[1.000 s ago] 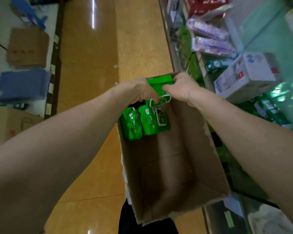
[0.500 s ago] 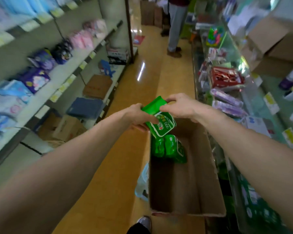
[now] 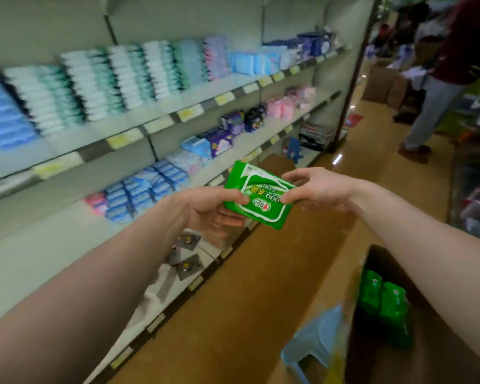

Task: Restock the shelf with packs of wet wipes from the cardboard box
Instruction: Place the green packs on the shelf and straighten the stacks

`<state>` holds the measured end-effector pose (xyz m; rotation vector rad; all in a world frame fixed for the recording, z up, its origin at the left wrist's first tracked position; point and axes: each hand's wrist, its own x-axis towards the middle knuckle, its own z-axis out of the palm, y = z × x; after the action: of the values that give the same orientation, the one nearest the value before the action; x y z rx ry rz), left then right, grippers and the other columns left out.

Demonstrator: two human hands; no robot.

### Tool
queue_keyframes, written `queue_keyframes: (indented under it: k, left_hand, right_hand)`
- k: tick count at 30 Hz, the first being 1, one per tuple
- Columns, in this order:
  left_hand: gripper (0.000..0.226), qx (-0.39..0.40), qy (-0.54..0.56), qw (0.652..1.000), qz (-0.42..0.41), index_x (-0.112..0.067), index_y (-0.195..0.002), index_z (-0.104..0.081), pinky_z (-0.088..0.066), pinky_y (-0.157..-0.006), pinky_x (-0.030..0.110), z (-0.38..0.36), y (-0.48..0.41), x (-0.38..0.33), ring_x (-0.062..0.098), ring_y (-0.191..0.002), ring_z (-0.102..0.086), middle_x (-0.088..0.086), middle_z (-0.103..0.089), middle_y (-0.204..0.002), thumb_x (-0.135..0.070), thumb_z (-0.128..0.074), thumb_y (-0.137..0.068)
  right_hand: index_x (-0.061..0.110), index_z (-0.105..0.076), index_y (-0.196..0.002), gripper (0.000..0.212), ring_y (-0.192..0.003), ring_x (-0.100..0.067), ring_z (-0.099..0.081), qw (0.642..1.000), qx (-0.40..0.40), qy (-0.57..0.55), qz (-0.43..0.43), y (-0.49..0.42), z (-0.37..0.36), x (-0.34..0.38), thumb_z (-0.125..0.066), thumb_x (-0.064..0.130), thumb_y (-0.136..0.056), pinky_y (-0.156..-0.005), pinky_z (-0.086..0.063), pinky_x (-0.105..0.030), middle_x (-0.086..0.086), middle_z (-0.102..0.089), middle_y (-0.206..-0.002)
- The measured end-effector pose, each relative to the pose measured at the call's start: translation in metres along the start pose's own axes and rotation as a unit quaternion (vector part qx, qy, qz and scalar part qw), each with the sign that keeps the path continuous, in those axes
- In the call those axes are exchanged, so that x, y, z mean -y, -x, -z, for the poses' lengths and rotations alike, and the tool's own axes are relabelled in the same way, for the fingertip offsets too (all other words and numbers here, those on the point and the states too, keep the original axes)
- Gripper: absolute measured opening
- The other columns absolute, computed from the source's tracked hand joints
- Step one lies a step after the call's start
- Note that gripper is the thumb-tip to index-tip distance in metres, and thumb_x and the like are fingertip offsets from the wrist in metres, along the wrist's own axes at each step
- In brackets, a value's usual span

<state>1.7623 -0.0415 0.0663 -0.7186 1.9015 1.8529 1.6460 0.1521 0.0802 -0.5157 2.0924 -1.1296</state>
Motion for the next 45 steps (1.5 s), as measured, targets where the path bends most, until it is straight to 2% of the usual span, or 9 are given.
queue_keyframes:
  k: [3,9,13,16,19,25,29,35,45]
  left_hand:
    - [0.025,-0.054,0.033,0.998,-0.018,-0.020,-0.098,-0.062,-0.042,-0.100,0.045,0.061,0.030,0.018,0.019,-0.089,-0.063,0.003,-0.069,-0.102,-0.020,-0.069,-0.074]
    - [0.025,-0.108,0.077,0.988,-0.083,-0.022,-0.104,-0.059,-0.052,-0.084,0.039,0.173,0.095,0.053,0.016,-0.082,-0.066,0.001,-0.070,-0.096,-0.007,-0.063,-0.084]
    - [0.035,-0.156,0.081,0.977,-0.120,-0.023,-0.109,-0.059,-0.049,-0.092,0.042,0.228,0.134,0.075,0.020,-0.091,-0.062,0.005,-0.066,-0.107,-0.007,-0.069,-0.080]
    - [0.027,-0.205,0.126,0.960,-0.145,-0.022,-0.113,-0.059,-0.049,-0.093,0.040,0.264,0.163,0.089,0.018,-0.092,-0.062,0.005,-0.066,-0.109,-0.012,-0.062,-0.088]
    - [0.019,-0.240,0.143,0.945,-0.170,-0.025,-0.106,-0.062,-0.048,-0.084,0.031,0.299,0.192,0.099,0.012,-0.093,-0.061,-0.002,-0.069,-0.101,-0.019,-0.062,-0.088]
    - [0.042,-0.264,0.130,0.944,-0.147,-0.025,-0.116,-0.060,-0.048,-0.094,0.044,0.353,0.225,0.125,0.021,-0.105,-0.060,0.001,-0.067,-0.116,-0.019,-0.072,-0.076]
    - [0.040,-0.308,0.136,0.931,-0.140,-0.021,-0.116,-0.059,-0.055,-0.087,0.042,0.390,0.244,0.129,0.028,-0.099,-0.066,0.007,-0.070,-0.114,-0.008,-0.070,-0.079]
    - [0.044,-0.406,0.040,0.910,-0.076,-0.021,-0.117,-0.053,-0.054,-0.069,0.028,0.438,0.271,0.125,0.022,-0.090,-0.064,0.007,-0.070,-0.103,-0.003,-0.070,-0.081]
    - [0.074,-0.523,-0.083,0.848,0.012,-0.015,-0.137,-0.041,-0.055,-0.083,0.037,0.493,0.281,0.124,0.022,-0.098,-0.059,0.003,-0.055,-0.112,-0.003,-0.078,-0.074]
  right_hand:
    - [0.019,-0.049,-0.134,0.059,-0.093,-0.015,-0.066,0.999,0.038,0.014,0.032,-0.022,-0.049,0.046,-0.072,0.009,-0.082,-0.067,-0.050,-0.026,-0.001,-0.068,-0.107]
    - [0.023,-0.044,-0.138,0.066,-0.111,-0.016,-0.059,0.980,0.145,0.113,0.077,-0.057,-0.160,0.129,-0.075,0.018,-0.080,-0.099,-0.045,-0.035,0.001,-0.063,-0.118]
    - [0.024,-0.054,-0.128,0.058,-0.099,-0.011,-0.066,0.968,0.159,0.129,0.145,-0.071,-0.231,0.182,-0.079,0.029,-0.075,-0.088,-0.052,-0.037,0.005,-0.069,-0.112]
    - [0.021,-0.061,-0.118,0.047,-0.089,0.002,-0.065,0.960,0.171,0.117,0.190,-0.076,-0.273,0.220,-0.080,0.026,-0.075,-0.067,-0.048,-0.017,0.007,-0.069,-0.109]
    - [0.012,-0.064,-0.114,0.041,-0.090,-0.008,-0.070,0.958,0.183,0.052,0.215,-0.085,-0.313,0.250,-0.079,0.017,-0.076,-0.074,-0.054,-0.020,0.000,-0.073,-0.105]
    - [0.009,-0.062,-0.106,0.027,-0.089,-0.019,-0.071,0.938,0.253,-0.097,0.215,-0.099,-0.379,0.289,-0.072,0.006,-0.081,-0.076,-0.059,-0.035,-0.008,-0.073,-0.103]
    - [0.017,-0.049,-0.124,0.054,-0.100,-0.021,-0.068,0.932,0.258,-0.120,0.224,-0.122,-0.404,0.316,-0.074,0.004,-0.079,-0.087,-0.055,-0.043,-0.007,-0.068,-0.111]
    - [0.021,-0.051,-0.126,0.054,-0.097,-0.016,-0.065,0.903,0.309,0.064,0.292,-0.157,-0.440,0.351,-0.075,0.006,-0.079,-0.084,-0.056,-0.035,-0.003,-0.066,-0.109]
    - [0.016,-0.036,-0.139,0.081,-0.106,-0.014,-0.054,0.863,0.307,0.137,0.378,-0.199,-0.521,0.377,-0.082,0.014,-0.072,-0.086,-0.045,-0.023,-0.001,-0.055,-0.120]
